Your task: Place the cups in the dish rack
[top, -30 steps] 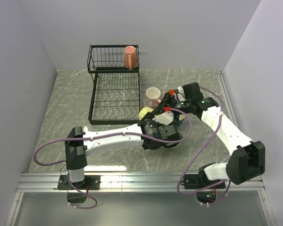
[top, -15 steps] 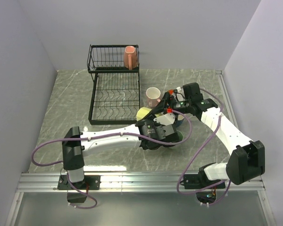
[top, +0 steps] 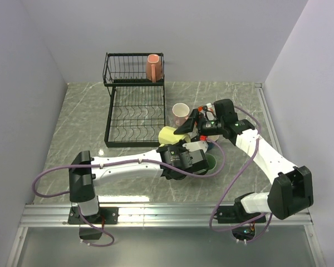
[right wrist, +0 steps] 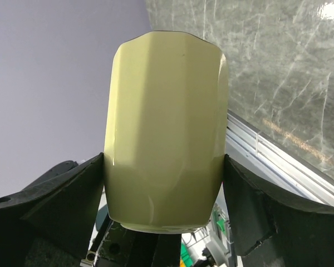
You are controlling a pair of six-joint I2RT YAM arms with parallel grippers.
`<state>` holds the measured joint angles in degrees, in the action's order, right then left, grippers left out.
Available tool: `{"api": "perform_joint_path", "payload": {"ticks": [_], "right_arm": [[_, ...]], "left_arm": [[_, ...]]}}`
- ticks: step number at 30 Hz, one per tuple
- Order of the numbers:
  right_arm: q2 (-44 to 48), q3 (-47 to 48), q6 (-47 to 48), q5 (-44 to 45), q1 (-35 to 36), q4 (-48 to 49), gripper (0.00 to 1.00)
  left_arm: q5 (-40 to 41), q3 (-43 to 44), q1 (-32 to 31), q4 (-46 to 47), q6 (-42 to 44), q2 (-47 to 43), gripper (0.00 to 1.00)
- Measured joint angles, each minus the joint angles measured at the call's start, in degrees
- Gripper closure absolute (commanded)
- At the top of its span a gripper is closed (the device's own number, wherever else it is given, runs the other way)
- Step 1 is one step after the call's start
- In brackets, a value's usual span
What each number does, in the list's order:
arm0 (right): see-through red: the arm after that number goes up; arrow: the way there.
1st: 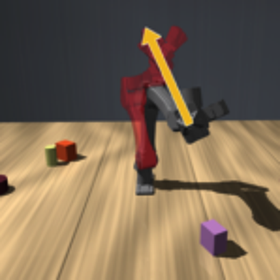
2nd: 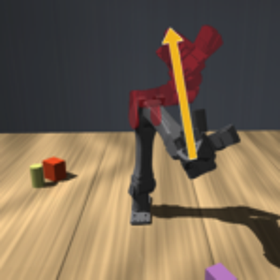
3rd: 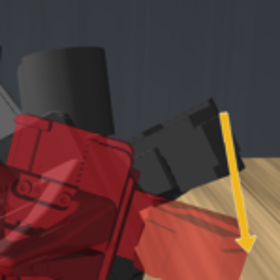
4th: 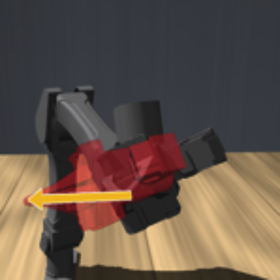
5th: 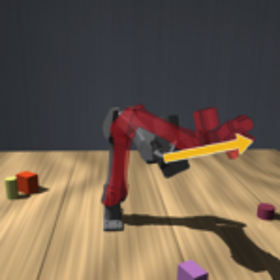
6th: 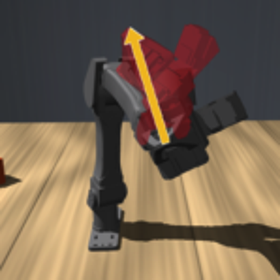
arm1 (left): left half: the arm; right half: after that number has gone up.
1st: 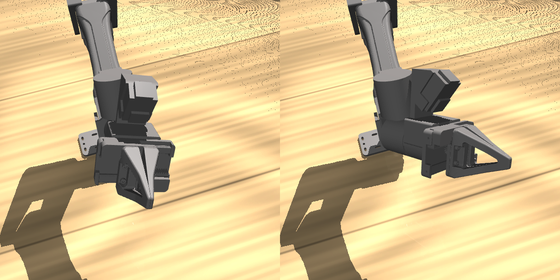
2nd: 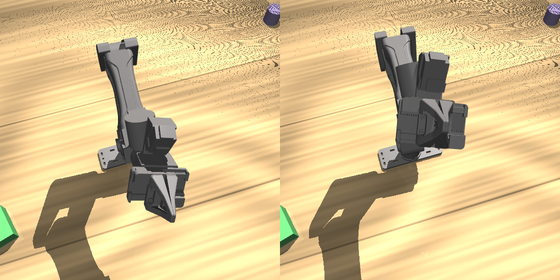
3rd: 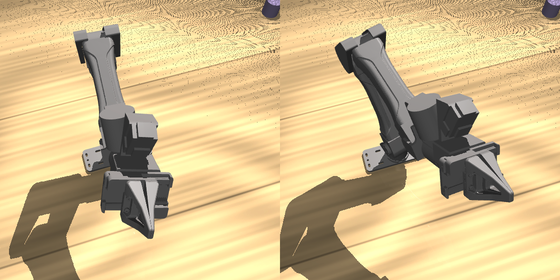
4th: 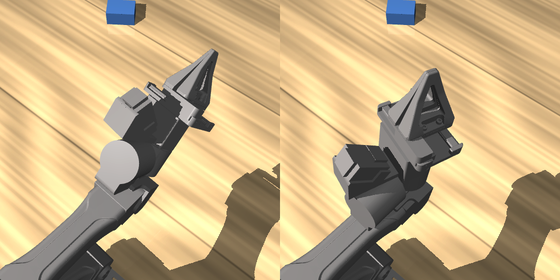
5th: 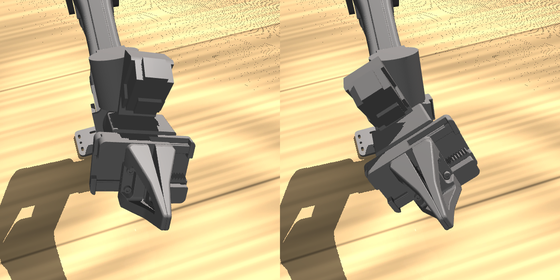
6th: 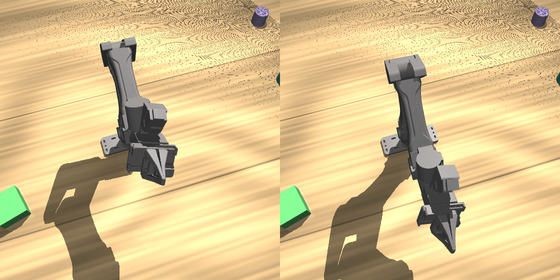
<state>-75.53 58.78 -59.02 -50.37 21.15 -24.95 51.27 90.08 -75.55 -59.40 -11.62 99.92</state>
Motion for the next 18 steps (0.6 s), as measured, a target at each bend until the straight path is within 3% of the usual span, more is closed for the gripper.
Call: {"api": "perform_joint_path", "payload": {"ticks": [8, 12, 15, 17, 18], "right_arm": [[-0.07, 0.24, 1.14, 0.63, 0.0, -1.18, 1.0], [-2.32, 5.42, 3.98, 1.81, -0.09, -7.5, 1.0], [-6.01, 12.24, 6.49, 2.45, -0.15, -11.78, 0.85], [-8.59, 16.61, 7.48, 2.43, -0.17, -12.94, 0.68], [-9.97, 18.84, 7.78, 2.38, -0.17, -13.42, 0.65]], "left_arm": [[-1.38, -2.08, 0.28, 2.89, 1.05, -1.33, 1.0], [-4.37, -1.97, 1.6, 4.26, 1.01, -2.4, 1.0], [-6.64, -1.27, 4.33, 5.84, 1.03, -3.67, 1.0], [-8.46, -0.79, 6.86, 6.78, 0.81, -4.66, 1.0], [-9.42, -0.55, 8.09, 7.28, 0.66, -5.07, 1.0]]}}
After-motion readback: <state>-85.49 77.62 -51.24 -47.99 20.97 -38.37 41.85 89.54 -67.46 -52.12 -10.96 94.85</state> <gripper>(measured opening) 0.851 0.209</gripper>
